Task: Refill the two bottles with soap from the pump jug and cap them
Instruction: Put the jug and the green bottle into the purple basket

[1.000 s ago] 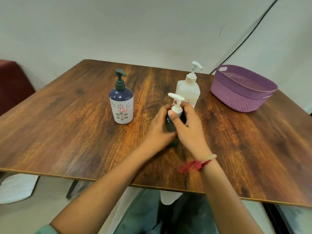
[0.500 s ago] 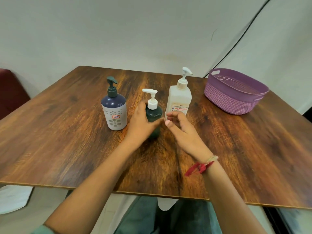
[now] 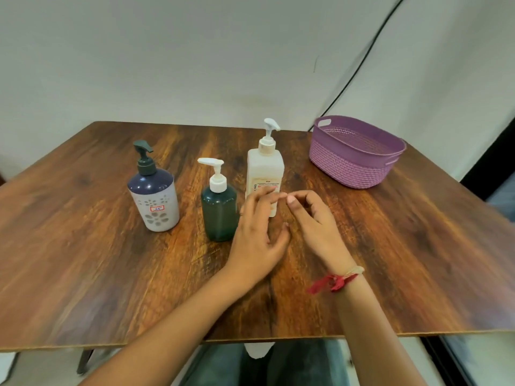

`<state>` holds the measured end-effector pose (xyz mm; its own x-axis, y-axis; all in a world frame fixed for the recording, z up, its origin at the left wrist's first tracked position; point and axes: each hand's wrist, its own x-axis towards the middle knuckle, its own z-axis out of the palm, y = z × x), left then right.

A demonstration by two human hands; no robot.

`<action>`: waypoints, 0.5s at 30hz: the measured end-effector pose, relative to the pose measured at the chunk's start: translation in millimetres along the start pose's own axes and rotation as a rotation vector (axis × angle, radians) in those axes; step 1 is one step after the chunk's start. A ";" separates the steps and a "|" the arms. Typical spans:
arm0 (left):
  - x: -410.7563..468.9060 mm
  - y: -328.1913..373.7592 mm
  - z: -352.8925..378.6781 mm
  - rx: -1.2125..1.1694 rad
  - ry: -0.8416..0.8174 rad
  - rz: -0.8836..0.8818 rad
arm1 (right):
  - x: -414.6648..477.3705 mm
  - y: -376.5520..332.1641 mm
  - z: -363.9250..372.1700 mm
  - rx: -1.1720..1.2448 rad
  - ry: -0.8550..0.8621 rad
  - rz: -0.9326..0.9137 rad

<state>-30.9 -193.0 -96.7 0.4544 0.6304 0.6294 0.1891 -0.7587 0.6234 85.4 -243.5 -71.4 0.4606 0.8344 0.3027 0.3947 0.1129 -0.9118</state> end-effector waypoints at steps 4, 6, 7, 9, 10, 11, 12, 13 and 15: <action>9.1 4.3 12.1 -0.040 -0.142 -0.005 | 2.1 15.2 -17.1 -0.053 0.055 0.034; 14.6 7.1 20.1 -0.080 -0.167 -0.035 | 6.3 19.2 -29.5 -0.111 0.064 0.035; 18.2 8.0 23.7 -0.099 -0.176 -0.054 | 9.1 18.9 -35.3 -0.132 0.073 0.032; 28.5 10.9 32.1 -0.123 -0.194 -0.079 | 20.3 19.3 -46.0 -0.183 0.113 0.017; 35.8 12.4 37.9 -0.124 -0.209 -0.081 | 28.3 21.2 -51.4 -0.207 0.149 0.011; 44.5 13.2 44.0 -0.108 -0.217 -0.078 | 38.4 23.7 -56.7 -0.235 0.184 0.008; 53.2 13.7 50.5 -0.080 -0.224 -0.078 | 49.4 26.9 -61.3 -0.278 0.210 0.004; 63.2 14.2 56.8 -0.052 -0.237 -0.080 | 61.4 30.1 -66.5 -0.337 0.229 -0.001; 82.5 13.6 67.5 -0.006 -0.260 -0.098 | 86.3 33.2 -75.8 -0.495 0.262 -0.016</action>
<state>67.8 -162.4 -67.6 0.6425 0.6367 0.4265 0.2381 -0.6948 0.6786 198.6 -208.6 -54.5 0.6083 0.6659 0.4319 0.7005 -0.1947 -0.6865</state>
